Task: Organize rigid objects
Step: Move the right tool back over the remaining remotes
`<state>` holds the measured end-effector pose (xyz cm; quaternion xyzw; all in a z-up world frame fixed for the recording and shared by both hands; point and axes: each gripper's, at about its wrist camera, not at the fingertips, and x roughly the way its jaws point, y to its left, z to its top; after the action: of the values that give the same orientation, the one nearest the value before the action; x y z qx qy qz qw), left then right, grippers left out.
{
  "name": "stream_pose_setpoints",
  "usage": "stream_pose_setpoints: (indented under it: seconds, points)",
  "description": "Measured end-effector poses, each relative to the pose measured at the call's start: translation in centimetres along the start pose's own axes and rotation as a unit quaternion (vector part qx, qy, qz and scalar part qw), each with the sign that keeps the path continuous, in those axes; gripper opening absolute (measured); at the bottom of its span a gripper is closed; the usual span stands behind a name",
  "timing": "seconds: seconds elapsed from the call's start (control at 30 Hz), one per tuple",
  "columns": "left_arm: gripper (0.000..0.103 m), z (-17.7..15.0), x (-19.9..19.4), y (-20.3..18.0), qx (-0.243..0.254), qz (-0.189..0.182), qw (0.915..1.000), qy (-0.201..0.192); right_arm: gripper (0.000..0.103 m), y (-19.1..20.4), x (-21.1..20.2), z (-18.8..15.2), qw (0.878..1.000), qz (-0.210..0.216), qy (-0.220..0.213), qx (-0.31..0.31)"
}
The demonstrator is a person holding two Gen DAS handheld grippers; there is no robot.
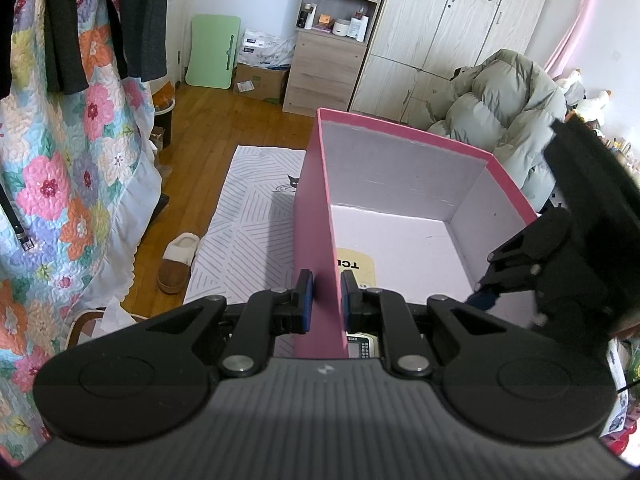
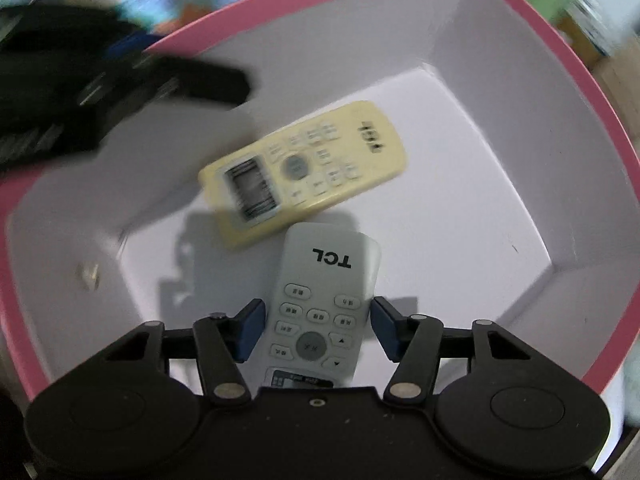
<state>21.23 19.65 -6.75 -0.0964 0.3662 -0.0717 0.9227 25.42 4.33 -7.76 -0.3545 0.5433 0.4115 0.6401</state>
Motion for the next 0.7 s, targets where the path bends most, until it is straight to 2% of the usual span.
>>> stream_pose_setpoints:
  seconds: [0.13, 0.23, 0.33, 0.47, 0.53, 0.57, 0.6, 0.7]
  points:
    - [0.013, 0.1, 0.0, 0.1, 0.000, -0.001, 1.0000, 0.001, 0.058, 1.2, -0.6, -1.4, 0.993, 0.055, 0.006, -0.103]
    - [0.013, 0.3, -0.1, 0.3, -0.002, -0.002, 1.0000, 0.003, 0.057, 1.2, -1.4, -2.1, 0.989, 0.081, -0.002, -0.124]
    - [0.013, 0.3, -0.1, 0.5, -0.004, -0.003, 1.0000, 0.004, 0.057, -0.3, -3.9, -3.1, 0.991, 0.105, -0.043, -0.067]
    - [0.013, 0.3, -0.1, 0.4, 0.000, -0.001, 1.0000, 0.004, 0.057, -3.0, -7.9, -5.8, 0.993, 0.066, -0.087, 0.052]
    - [0.013, 0.3, -0.2, 0.3, 0.002, 0.002, 1.0000, 0.003, 0.057, -4.7, -9.6, -7.7, 0.984, 0.042, -0.102, 0.139]
    - [0.013, 0.3, -0.2, 0.2, 0.003, -0.002, 1.0000, 0.004, 0.053, -5.4, -10.9, -9.2, 0.975, 0.050, -0.133, 0.174]
    - [0.013, 0.3, -0.2, 0.2, 0.004, -0.001, 1.0000, 0.006, 0.055, -5.8, -11.8, -10.3, 0.966, 0.057, -0.153, 0.200]
    - [0.013, 0.4, -0.1, 0.0, 0.004, 0.004, 1.0000, 0.007, 0.056, -6.2, -14.2, -13.4, 0.951, 0.012, -0.187, 0.244]
